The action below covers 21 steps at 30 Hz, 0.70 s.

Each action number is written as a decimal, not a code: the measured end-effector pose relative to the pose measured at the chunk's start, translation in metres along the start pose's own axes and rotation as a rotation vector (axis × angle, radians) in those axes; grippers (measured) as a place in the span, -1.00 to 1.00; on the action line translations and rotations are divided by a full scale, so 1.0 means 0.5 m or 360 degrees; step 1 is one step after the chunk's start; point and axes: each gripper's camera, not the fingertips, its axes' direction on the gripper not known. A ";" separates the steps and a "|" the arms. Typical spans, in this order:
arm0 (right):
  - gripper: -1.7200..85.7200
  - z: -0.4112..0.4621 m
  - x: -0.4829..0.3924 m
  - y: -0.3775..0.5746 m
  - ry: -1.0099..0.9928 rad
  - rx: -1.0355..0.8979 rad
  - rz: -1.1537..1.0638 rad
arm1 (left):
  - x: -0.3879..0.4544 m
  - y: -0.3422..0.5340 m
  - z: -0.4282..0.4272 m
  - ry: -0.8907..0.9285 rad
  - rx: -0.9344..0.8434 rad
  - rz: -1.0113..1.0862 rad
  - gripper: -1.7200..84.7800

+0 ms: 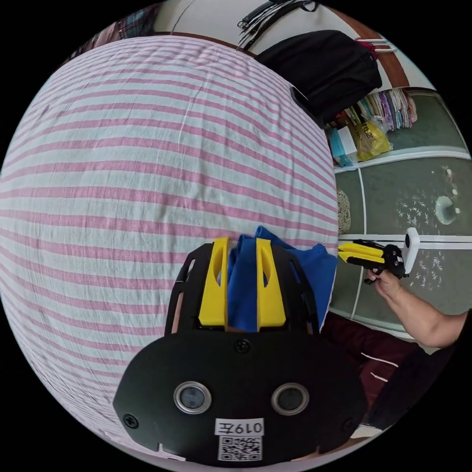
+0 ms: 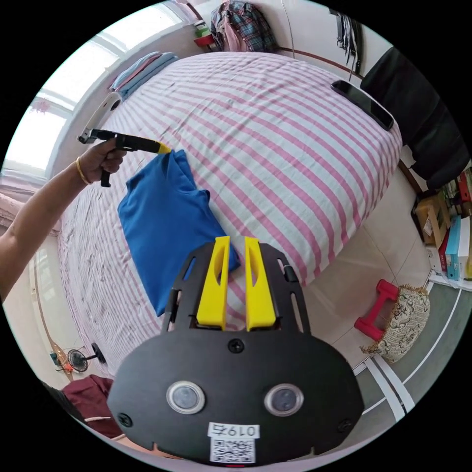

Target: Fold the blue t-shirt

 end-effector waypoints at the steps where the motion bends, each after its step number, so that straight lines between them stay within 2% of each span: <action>1: -0.87 -0.013 -0.012 -0.011 0.0022 0.0067 -0.0040 | -0.009 0.002 -0.012 0.0049 0.0015 -0.0015 -0.79; 5: -0.85 -0.011 -0.070 -0.069 0.0031 0.0159 -0.0300 | -0.027 0.019 -0.062 0.0090 0.0127 -0.0069 -0.79; 7: -0.79 0.023 -0.099 -0.114 0.0017 0.0070 -0.0486 | -0.027 0.035 -0.088 0.0099 0.0194 -0.0082 -0.80; 13: -0.83 0.082 -0.138 -0.186 0.0139 -0.0067 -0.0849 | 0.015 0.152 -0.167 0.0169 0.0408 -0.0034 -0.83; 21: -0.95 0.135 -0.088 -0.253 0.0052 -0.0261 -0.0875 | 0.052 0.343 -0.196 0.0287 0.0491 -0.0165 -0.90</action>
